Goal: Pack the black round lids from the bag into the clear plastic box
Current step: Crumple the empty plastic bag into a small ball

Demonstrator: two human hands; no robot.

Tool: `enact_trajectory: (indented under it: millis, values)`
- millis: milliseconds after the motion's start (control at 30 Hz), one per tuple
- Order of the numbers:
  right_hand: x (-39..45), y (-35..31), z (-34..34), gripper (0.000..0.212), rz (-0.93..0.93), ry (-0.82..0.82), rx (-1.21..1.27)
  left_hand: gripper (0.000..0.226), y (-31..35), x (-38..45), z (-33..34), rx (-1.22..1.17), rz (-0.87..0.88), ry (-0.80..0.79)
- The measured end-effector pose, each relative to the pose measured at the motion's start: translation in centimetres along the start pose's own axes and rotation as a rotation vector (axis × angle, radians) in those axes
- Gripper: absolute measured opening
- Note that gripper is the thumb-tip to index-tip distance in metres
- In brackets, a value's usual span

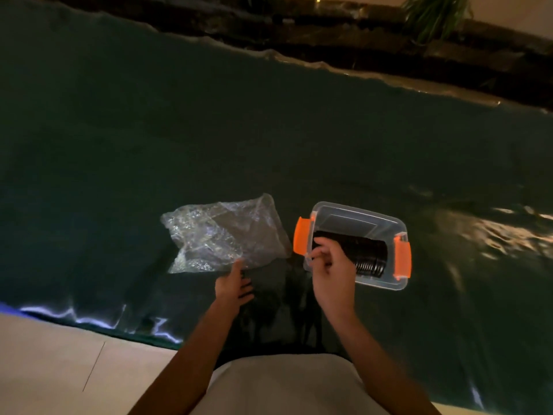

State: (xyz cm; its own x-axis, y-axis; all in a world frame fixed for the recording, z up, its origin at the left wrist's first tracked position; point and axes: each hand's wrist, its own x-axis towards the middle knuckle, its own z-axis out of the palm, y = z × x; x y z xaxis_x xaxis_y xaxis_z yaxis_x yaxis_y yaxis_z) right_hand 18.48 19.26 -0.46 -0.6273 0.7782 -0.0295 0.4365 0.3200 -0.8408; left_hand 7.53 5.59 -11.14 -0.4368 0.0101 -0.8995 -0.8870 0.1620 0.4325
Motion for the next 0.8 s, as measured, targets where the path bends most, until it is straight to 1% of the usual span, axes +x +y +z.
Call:
enact_trajectory:
  millis: [67,133,233,300,333,400,467,500,533,567,633,700,733,800]
  values:
    - [-0.8,-0.1,0.8,0.028,0.019,-0.044,-0.018,0.063,0.4,0.6,-0.7,-0.12,-0.066,-0.025]
    - [-1.5,-0.3,1.4,0.031,0.04,-0.075,-0.024,0.065,1.2,1.3,-1.0,-0.217,-0.069,-0.021]
    - [-2.2,-0.6,2.2,0.035,0.055,-0.095,-0.055,0.057,1.7,2.4,-1.0,-0.314,-0.094,0.005]
    - [-2.5,-0.6,2.4,0.036,0.07,-0.096,-0.061,0.043,1.5,3.0,-0.7,-0.296,-0.067,0.05]
    - [-2.5,-0.7,2.6,0.036,0.076,-0.093,-0.06,0.037,1.4,3.2,-0.7,-0.24,-0.016,0.088]
    - [-2.5,-1.0,2.9,0.036,0.082,-0.091,-0.065,0.027,1.8,3.3,-1.0,-0.109,0.146,0.158]
    - [-2.3,-1.2,3.0,0.036,0.07,-0.087,-0.069,0.023,3.0,3.0,-1.9,-0.013,0.356,0.182]
    - [-2.2,-1.3,3.1,0.036,0.067,-0.08,-0.063,0.023,3.8,2.6,-2.5,0.014,0.473,0.166]
    - [-2.1,-1.4,3.1,0.036,0.067,-0.068,-0.052,0.023,4.8,1.8,-3.1,0.024,0.566,0.13]
    - [-2.1,-1.6,3.1,0.036,0.07,-0.051,-0.038,0.022,5.9,0.9,-3.8,0.013,0.635,0.059]
    - [-1.8,-1.9,3.0,0.034,0.073,-0.019,-0.027,0.023,7.9,-1.2,-5.1,-0.042,0.727,-0.168]
    - [-1.5,-2.4,2.6,0.031,0.066,0.026,-0.002,0.034,9.3,-3.3,-6.0,-0.047,0.755,-0.386]
    - [-1.2,-2.6,2.3,0.028,0.067,0.044,0.034,0.034,9.9,-4.3,-6.3,-0.041,0.761,-0.458]
    - [-0.4,-3.2,1.4,0.021,0.088,0.044,0.123,0.024,10.7,-6.3,-6.4,-0.052,0.757,-0.583]
